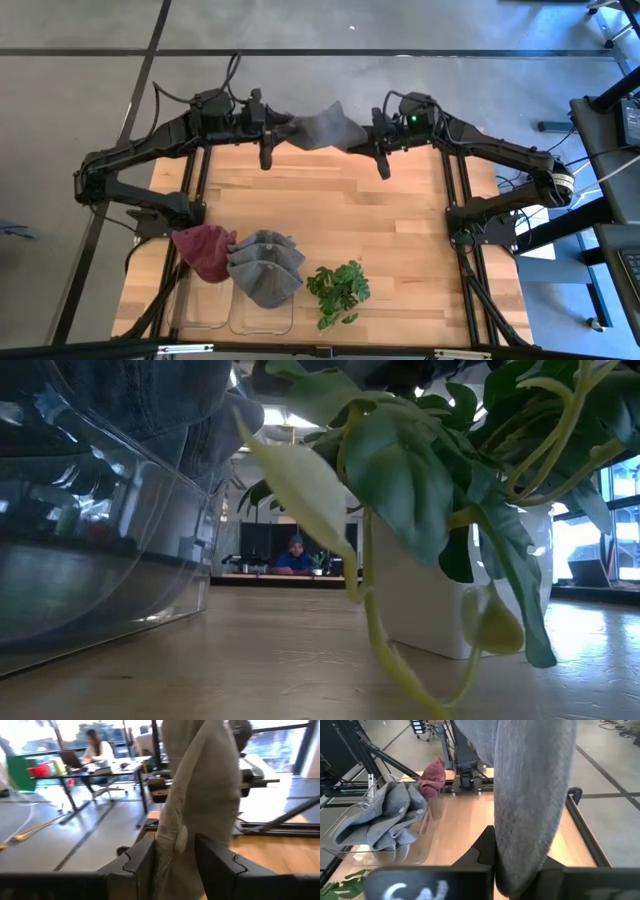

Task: Pick & Place hat
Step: Put the gray cap into the right transparent bin

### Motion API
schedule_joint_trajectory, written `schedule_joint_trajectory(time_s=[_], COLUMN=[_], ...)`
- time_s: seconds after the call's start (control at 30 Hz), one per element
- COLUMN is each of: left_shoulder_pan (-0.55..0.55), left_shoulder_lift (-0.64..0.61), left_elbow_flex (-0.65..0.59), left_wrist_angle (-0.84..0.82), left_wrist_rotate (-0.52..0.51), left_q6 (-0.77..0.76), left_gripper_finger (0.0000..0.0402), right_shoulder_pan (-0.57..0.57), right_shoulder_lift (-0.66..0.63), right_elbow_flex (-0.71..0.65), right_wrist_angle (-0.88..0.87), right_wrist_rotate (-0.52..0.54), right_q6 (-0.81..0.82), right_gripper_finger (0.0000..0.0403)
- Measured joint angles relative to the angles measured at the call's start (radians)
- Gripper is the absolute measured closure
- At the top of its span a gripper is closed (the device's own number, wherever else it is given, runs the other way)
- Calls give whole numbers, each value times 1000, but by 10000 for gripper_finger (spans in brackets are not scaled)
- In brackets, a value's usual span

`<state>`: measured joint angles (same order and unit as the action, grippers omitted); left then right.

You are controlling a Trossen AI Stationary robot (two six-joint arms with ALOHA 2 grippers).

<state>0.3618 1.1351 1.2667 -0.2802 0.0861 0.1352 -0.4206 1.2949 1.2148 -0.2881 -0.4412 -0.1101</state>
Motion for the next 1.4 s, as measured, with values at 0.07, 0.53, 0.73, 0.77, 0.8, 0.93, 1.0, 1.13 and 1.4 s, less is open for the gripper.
schedule_joint_trajectory(time_s=[0.07, 0.53, 0.73, 0.77, 0.8, 0.93, 1.0, 1.13, 1.4], left_shoulder_pan=[-4, -13, -13, -13, -13, -13, -13, -13, -41], left_shoulder_lift=[0, 0, 0, 0, 0, -3, -3, -3, 21], left_elbow_flex=[0, 0, 0, 0, 0, 6, 30, 109, 287], left_wrist_angle=[1, 19, 15, 14, 11, -43, -80, -199, -452], left_wrist_rotate=[11, -5, -6, -5, -4, -1, 0, 0, 48], left_q6=[0, 12, 27, 14, -1, -17, -17, -35, -156], left_gripper_finger=[274, 377, 377, 373, 369, 367, 374, 379, 377], right_shoulder_pan=[0, 0, 0, 0, 0, -18, -32, -61, -140], right_shoulder_lift=[0, 0, 0, 0, 0, 0, 0, 0, 24], right_elbow_flex=[0, 0, 0, 0, 0, 0, 0, 0, 1], right_wrist_angle=[0, 4, 8, 8, 9, 9, 9, 5, -104], right_wrist_rotate=[2, 3, 3, 3, 3, 7, 58, 227, 388], right_q6=[-1, -9, -53, -53, -52, -51, -43, -30, -97], right_gripper_finger=[384, 384, 366, 358, 349, 301, 276, 241, 227])
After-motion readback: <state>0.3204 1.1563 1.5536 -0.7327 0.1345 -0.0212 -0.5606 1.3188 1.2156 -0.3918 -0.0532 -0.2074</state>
